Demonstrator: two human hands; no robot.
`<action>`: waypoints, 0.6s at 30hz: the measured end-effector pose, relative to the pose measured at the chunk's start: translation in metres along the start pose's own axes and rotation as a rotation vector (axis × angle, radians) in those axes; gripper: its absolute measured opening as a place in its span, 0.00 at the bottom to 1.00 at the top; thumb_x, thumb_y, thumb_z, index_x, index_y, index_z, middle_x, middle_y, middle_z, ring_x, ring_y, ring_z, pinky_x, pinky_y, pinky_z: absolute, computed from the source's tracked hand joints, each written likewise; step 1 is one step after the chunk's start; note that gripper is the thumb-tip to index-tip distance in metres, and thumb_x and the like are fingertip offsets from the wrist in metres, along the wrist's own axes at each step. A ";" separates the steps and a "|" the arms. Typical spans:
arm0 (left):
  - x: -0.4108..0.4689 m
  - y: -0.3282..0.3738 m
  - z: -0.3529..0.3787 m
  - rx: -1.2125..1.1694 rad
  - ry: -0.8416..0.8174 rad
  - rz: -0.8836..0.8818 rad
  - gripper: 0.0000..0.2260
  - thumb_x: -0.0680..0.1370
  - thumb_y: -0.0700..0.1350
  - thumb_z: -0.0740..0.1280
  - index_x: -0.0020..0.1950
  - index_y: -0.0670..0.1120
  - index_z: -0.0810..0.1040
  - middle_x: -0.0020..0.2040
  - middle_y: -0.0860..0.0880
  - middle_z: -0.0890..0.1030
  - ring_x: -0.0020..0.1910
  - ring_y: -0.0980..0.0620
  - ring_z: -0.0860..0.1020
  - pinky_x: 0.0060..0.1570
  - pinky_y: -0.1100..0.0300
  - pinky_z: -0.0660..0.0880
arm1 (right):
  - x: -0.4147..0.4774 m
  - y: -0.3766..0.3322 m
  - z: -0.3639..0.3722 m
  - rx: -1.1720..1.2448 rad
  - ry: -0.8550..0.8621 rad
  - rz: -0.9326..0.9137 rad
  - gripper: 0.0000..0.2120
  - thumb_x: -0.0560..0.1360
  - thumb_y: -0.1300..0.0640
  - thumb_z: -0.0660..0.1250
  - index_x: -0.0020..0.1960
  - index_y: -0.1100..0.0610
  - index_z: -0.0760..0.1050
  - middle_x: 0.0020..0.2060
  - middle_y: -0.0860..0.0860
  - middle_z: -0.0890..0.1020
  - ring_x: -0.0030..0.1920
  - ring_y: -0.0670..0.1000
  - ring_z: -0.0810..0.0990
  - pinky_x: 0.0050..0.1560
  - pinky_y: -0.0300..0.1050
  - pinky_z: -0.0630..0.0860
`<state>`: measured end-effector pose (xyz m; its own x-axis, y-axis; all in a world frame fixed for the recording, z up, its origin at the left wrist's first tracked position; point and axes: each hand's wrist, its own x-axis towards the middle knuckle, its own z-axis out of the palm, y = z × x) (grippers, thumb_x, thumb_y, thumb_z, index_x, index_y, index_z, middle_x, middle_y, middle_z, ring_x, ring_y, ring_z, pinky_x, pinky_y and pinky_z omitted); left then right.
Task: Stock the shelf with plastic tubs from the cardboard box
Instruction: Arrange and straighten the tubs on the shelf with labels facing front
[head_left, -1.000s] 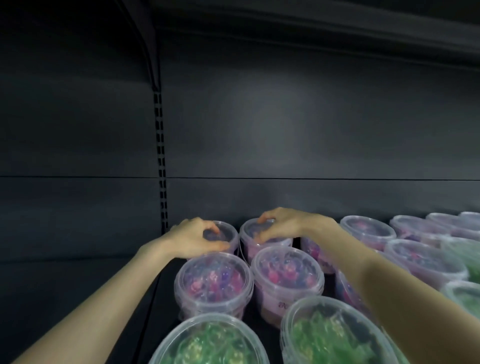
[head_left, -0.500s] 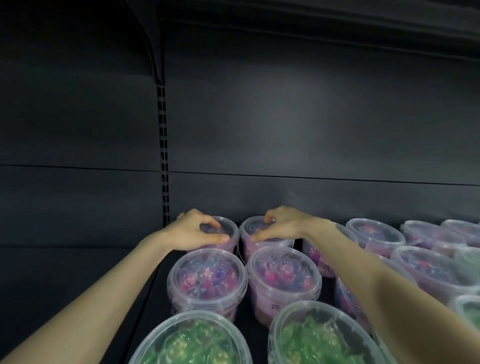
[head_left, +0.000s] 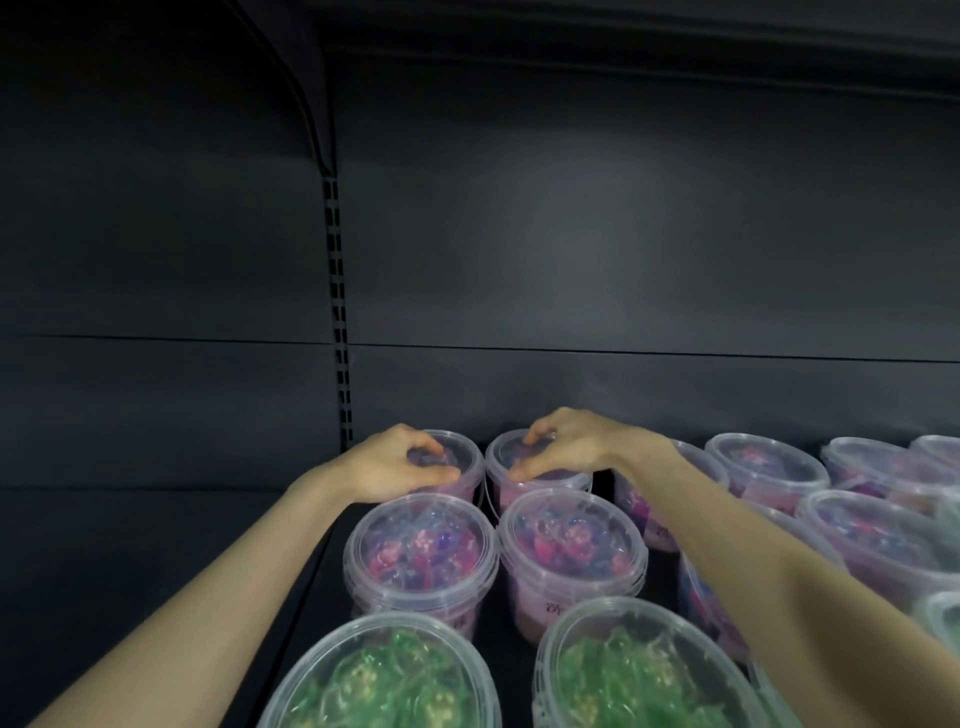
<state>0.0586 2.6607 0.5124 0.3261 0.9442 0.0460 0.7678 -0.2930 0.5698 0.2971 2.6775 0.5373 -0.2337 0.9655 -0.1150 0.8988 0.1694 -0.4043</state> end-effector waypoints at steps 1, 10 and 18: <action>0.000 0.001 0.000 -0.015 -0.010 -0.005 0.22 0.72 0.57 0.69 0.64 0.51 0.75 0.57 0.56 0.71 0.56 0.59 0.68 0.57 0.65 0.63 | -0.001 0.000 0.000 0.013 -0.009 0.003 0.35 0.65 0.38 0.73 0.66 0.52 0.71 0.67 0.48 0.72 0.67 0.49 0.69 0.58 0.39 0.62; -0.003 0.007 0.006 0.067 0.019 -0.047 0.21 0.75 0.58 0.65 0.66 0.53 0.72 0.67 0.52 0.73 0.64 0.53 0.71 0.61 0.62 0.66 | -0.005 -0.002 0.001 0.006 -0.015 0.017 0.34 0.67 0.40 0.71 0.69 0.52 0.69 0.69 0.48 0.70 0.68 0.51 0.68 0.58 0.40 0.62; -0.003 0.012 0.003 -0.007 -0.079 -0.016 0.18 0.78 0.51 0.65 0.67 0.51 0.72 0.67 0.51 0.72 0.65 0.54 0.70 0.57 0.66 0.63 | -0.007 -0.002 0.006 -0.009 0.025 0.021 0.33 0.70 0.41 0.69 0.70 0.53 0.68 0.70 0.49 0.69 0.68 0.51 0.68 0.56 0.40 0.62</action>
<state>0.0685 2.6541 0.5164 0.3566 0.9338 -0.0276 0.7692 -0.2768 0.5760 0.2949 2.6692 0.5338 -0.2054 0.9735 -0.1007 0.9067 0.1506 -0.3940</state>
